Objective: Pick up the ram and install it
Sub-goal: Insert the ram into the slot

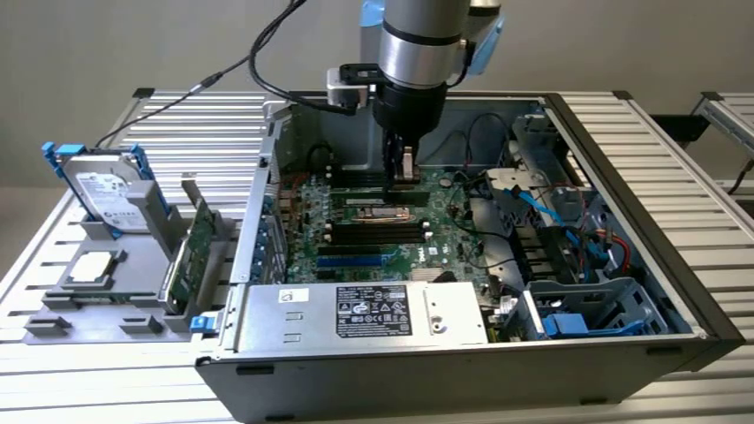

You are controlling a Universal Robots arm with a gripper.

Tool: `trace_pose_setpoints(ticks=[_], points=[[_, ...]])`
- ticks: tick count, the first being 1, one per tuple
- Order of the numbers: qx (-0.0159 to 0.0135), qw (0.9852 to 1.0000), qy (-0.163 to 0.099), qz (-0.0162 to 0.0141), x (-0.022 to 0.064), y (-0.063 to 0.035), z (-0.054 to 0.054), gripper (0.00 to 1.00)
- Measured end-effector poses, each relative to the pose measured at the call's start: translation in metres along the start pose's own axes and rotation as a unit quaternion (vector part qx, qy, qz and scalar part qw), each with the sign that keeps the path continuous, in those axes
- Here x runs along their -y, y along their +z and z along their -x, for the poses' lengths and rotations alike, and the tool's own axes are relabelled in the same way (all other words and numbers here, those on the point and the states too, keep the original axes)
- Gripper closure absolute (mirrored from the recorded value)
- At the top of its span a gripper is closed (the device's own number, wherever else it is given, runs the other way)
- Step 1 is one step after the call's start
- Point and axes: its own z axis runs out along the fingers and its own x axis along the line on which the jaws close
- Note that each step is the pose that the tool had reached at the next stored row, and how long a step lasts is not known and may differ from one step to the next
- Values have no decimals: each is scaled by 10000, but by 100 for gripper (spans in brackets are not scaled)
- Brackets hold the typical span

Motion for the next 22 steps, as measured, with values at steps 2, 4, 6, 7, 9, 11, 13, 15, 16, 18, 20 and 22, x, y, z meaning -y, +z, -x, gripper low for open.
trace_pose_setpoints(ticks=[2, 4, 6, 7, 9, 11, 13, 15, 16, 18, 20, 22], points=[[0, 10000, 0, 1, 2, 36, -3, 87], [0, 10000, 0, 1, 4, 72, -6, 87], [0, 10000, 0, 3, 7, 109, -9, 87], [0, 10000, 0, 5, 8, 127, -11, 87], [1, 10000, 0, 12, 10, 164, -16, 87], [1, 10000, 0, 16, 12, 200, -22, 87], [0, 10000, 0, 23, 15, 235, -28, 87], [1, 10000, 0, 30, 17, 272, -35, 87], [1, 10000, 0, 33, 18, 290, -38, 87], [1, 10000, 0, 44, 20, 324, -46, 87], [1, 10000, 0, 60, 23, 349, -50, 87], [-6, 10000, 1, 70, 32, 362, -51, 87]])
